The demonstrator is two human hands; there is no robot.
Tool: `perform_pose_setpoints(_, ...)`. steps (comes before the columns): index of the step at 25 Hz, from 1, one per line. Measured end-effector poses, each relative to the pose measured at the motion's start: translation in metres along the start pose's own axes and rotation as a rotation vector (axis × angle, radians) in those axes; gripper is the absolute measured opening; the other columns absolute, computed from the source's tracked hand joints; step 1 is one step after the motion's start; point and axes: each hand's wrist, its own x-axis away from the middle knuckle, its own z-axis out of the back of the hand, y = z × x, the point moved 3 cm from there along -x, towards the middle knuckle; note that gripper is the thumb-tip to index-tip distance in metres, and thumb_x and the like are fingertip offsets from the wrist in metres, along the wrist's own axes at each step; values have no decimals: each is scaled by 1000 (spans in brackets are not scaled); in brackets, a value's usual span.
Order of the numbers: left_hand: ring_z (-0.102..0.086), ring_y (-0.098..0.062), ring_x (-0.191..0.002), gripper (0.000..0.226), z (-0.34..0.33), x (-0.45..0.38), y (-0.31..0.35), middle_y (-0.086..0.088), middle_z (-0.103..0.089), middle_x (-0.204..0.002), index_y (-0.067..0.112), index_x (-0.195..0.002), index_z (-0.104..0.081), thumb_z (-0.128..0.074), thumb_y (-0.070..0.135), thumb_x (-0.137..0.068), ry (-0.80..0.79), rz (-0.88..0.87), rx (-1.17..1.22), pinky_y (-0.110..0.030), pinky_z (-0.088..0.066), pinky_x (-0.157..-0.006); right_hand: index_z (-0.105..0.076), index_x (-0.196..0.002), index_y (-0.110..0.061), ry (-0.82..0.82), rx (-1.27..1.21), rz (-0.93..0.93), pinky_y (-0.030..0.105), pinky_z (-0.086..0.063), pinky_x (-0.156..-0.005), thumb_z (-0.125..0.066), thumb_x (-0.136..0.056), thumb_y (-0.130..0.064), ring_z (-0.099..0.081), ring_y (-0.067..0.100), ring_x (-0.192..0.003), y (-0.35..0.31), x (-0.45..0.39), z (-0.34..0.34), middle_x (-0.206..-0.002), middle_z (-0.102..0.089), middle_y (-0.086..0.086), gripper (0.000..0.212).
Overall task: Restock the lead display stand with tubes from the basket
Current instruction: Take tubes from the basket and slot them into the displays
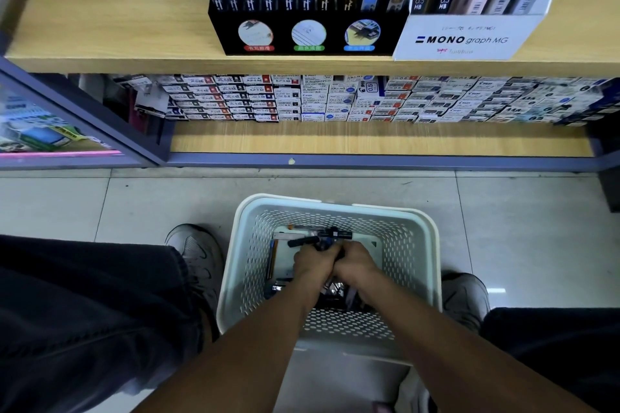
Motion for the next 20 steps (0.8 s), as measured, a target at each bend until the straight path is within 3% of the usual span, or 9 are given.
perform_pose_setpoints(3,-70,-26,-88,65,-2,1,-3,-12,-70,-106,8,-114,-64,-75,56,-73,18,66,127,-30,-59,-67,-63,-98,-16,-79,-192,-3,23,-51,-43,-64,-79,13,-71,25,-78,-1,14,9,-94,-73,13,34)
perform_pose_setpoints(6,-69,-24,-82,25,1,1,-2,-9,-72,-92,12,-92,-66,-73,35,-84,38,55,281,-32,-59,-69,-70,-106,-6,-193,-384,-28,40,-62,-76,-63,-72,22,-73,33,-90,2,17,8,-98,-74,20,45)
perform_pose_setpoints(8,-70,-24,-80,13,4,2,-1,-9,-73,-86,11,-91,-70,-67,24,-87,45,49,340,-35,-60,-74,-71,-112,-2,-287,-505,-51,44,-58,-92,-59,-76,24,-71,34,-102,0,19,5,-106,-73,20,45)
perform_pose_setpoints(10,-72,-28,-81,16,8,1,-1,-10,-75,-84,9,-92,-72,-67,22,-84,48,59,388,-43,-62,-77,-69,-114,2,-320,-562,-26,38,-59,-89,-59,-80,23,-72,31,-102,-5,21,9,-108,-73,20,41)
perform_pose_setpoints(12,-74,-31,-80,18,13,-1,-2,-12,-76,-82,7,-92,-74,-69,19,-79,35,71,423,-49,-63,-70,-67,-115,4,-281,-537,-17,37,-61,-81,-62,-82,22,-74,32,-95,-10,26,18,-105,-74,21,38)
perform_pose_setpoints(16,-70,-29,-72,11,17,7,4,-16,-75,-84,5,-91,-71,-68,13,-84,-26,39,475,-29,-52,-52,-66,-110,9,-197,-482,-38,39,-62,-74,-66,-76,27,-74,38,-84,-18,29,29,-100,-72,26,39)
perform_pose_setpoints(20,-66,-27,-66,11,25,16,6,-16,-73,-80,6,-87,-71,-72,16,-81,-25,38,487,-34,-51,-60,-66,-101,7,-161,-453,-4,38,-62,-78,-72,-70,26,-75,34,-85,-18,38,34,-97,-72,26,37)
